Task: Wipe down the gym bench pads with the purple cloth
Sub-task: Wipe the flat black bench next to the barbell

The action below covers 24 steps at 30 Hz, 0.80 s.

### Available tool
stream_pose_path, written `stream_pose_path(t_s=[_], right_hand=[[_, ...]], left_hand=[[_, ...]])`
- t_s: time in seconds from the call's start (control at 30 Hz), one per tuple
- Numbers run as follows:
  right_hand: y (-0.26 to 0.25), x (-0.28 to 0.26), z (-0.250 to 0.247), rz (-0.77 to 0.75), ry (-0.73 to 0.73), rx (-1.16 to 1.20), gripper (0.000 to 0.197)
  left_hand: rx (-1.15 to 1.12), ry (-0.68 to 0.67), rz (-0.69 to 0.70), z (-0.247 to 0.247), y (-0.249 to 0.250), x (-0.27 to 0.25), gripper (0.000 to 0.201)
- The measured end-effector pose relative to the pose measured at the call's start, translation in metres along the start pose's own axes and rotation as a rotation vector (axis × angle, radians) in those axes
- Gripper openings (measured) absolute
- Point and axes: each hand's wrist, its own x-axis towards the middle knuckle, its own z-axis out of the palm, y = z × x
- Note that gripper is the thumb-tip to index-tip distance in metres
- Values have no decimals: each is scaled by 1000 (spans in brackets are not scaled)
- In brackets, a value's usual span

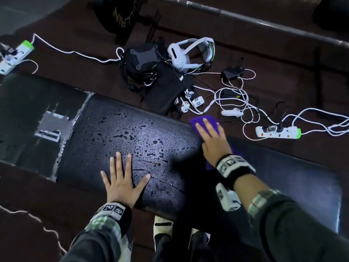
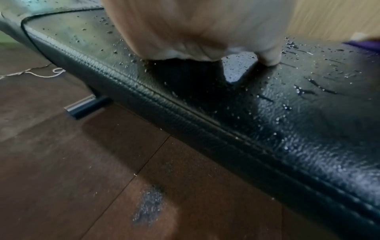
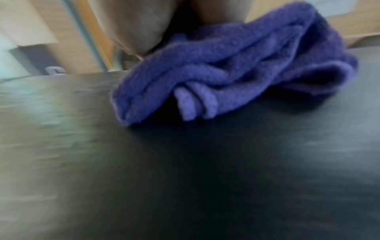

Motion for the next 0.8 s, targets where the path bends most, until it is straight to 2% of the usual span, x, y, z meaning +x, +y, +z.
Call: stream_pose_path(t_s=[0.13, 0.2, 0.27, 0.33, 0.43, 0.5, 0.6, 0.7, 0.8], right_hand=[[-40, -24, 19, -378, 0, -201, 68], [-29, -58, 32, -495, -20, -237, 70], [-2, -90, 40, -541, -17, -256, 74], [29, -107, 37, -510, 14, -262, 79], [61, -96, 24, -348, 26, -207, 82], [59, -67, 15, -242, 1, -168, 76], [27, -16, 1, -93, -41, -66, 69], [-17, 5, -1, -134, 8, -97, 69], [-34, -23, 19, -354, 6, -197, 71]], left_hand=[[-11, -42, 0, -4, 0, 1, 104], [-15, -65, -3, -6, 1, 1, 105], [-26, -83, -4, -8, 1, 2, 105], [-16, -105, 0, -10, 1, 3, 104], [-20, -123, 5, -12, 1, 3, 102], [-14, -131, 3, -13, 2, 3, 102], [-1, -132, 0, -13, 3, 2, 103], [-6, -141, 0, -14, 2, 1, 102], [-9, -147, -5, -15, 2, 1, 100]])
